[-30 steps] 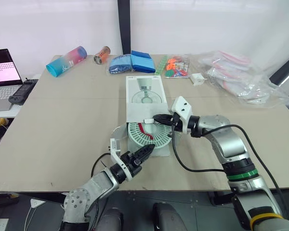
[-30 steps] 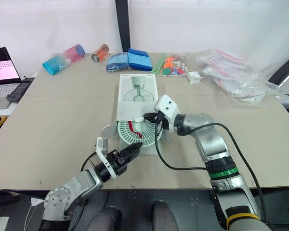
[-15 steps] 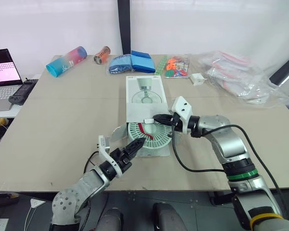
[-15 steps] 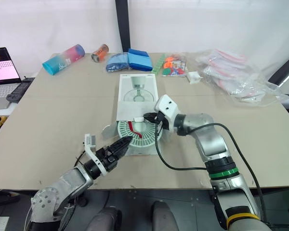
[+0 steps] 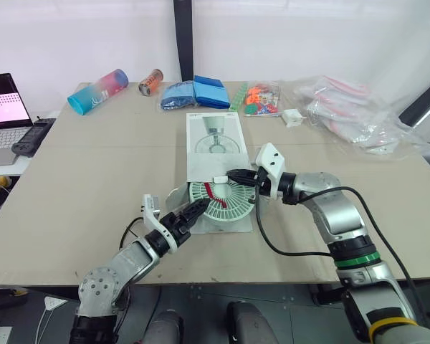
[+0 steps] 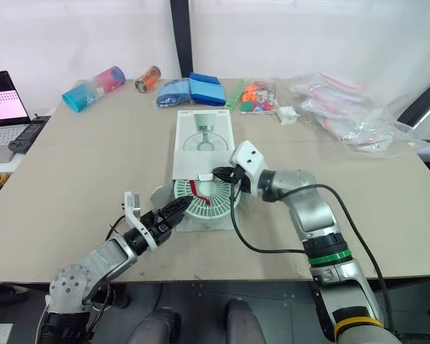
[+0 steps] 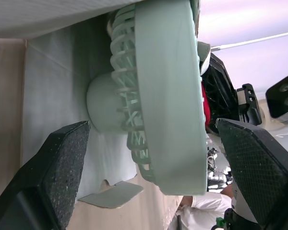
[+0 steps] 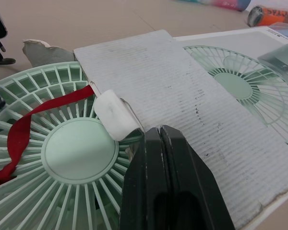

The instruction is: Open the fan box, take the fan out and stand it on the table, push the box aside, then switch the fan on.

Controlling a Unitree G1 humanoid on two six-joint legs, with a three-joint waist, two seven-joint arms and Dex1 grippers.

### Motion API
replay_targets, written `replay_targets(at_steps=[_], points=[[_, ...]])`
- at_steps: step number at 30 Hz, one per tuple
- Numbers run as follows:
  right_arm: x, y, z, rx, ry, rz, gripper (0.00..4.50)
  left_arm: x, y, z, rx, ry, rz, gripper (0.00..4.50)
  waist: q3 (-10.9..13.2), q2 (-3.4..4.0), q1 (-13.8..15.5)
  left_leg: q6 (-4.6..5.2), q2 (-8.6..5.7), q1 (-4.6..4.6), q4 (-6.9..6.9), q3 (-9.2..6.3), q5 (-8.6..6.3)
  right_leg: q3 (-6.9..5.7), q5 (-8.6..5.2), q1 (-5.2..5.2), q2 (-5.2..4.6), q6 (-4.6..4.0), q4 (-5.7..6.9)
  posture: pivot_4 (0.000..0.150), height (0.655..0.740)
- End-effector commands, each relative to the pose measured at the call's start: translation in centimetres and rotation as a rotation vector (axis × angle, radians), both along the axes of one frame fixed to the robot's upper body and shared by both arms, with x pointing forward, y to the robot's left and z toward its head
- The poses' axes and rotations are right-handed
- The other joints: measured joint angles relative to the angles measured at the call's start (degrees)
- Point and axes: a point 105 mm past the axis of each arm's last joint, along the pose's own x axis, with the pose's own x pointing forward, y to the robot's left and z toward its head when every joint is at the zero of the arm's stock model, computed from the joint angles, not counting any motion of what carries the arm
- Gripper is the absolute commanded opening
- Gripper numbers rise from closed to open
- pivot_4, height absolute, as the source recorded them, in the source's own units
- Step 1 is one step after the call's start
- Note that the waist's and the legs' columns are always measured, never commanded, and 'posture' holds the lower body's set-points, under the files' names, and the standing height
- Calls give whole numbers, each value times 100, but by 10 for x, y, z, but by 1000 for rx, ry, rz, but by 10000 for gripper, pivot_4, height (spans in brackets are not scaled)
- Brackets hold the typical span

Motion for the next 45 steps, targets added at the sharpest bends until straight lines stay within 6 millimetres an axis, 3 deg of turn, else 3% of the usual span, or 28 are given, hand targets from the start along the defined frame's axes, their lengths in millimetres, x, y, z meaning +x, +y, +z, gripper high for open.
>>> replay_targets(at_steps=[1,2,7,10,22,28,33,45], points=[[4,-9,-13,-24,37,-53,0,0,-2,2,-10,-18,-23,44625,0,0,-1,0,0,0,0,0,0,0,0,0,0,0,0,1500,7400],[4,-10,-13,-23,36,-55,0,1,-3,1,-10,-14,-25,39528,0,0,-1,0,0,0,0,0,0,0,0,0,0,0,0,1500,7400],[3,-11,-14,-22,35,-63,0,3,-5,7,-43,-39,-32,23186,1,-2,-1,0,0,0,0,0,0,0,1,1,-1,1,0,1500,7400],[2,-11,-15,-22,36,-65,0,2,-2,9,-52,-44,-31,16484,1,-2,-2,0,0,0,0,0,0,0,1,0,0,2,-1,1500,7400],[2,-9,-16,-19,34,-68,0,-32,-1,10,-78,-19,-146,16374,3,-4,-10,-4,5,0,-11,0,-2,1,-5,-8,0,-3,-1,1500,7400],[2,-8,-17,-19,38,-64,0,-38,2,10,-79,1,-138,16373,4,-5,-7,-4,4,1,-12,1,-2,1,-8,-7,1,-7,-1,1500,7400],[2,-7,-17,-20,40,-62,0,-55,-4,14,-111,14,-192,16352,5,-5,-7,-6,6,1,-12,3,-4,2,-9,-8,0,-8,-2,1500,7400],[6,-5,-16,-16,36,-60,0,-60,-1,11,-113,64,-187,16316,7,-9,-8,-8,6,3,-13,5,-3,3,-16,-6,1,-25,-2,1500,7400]])
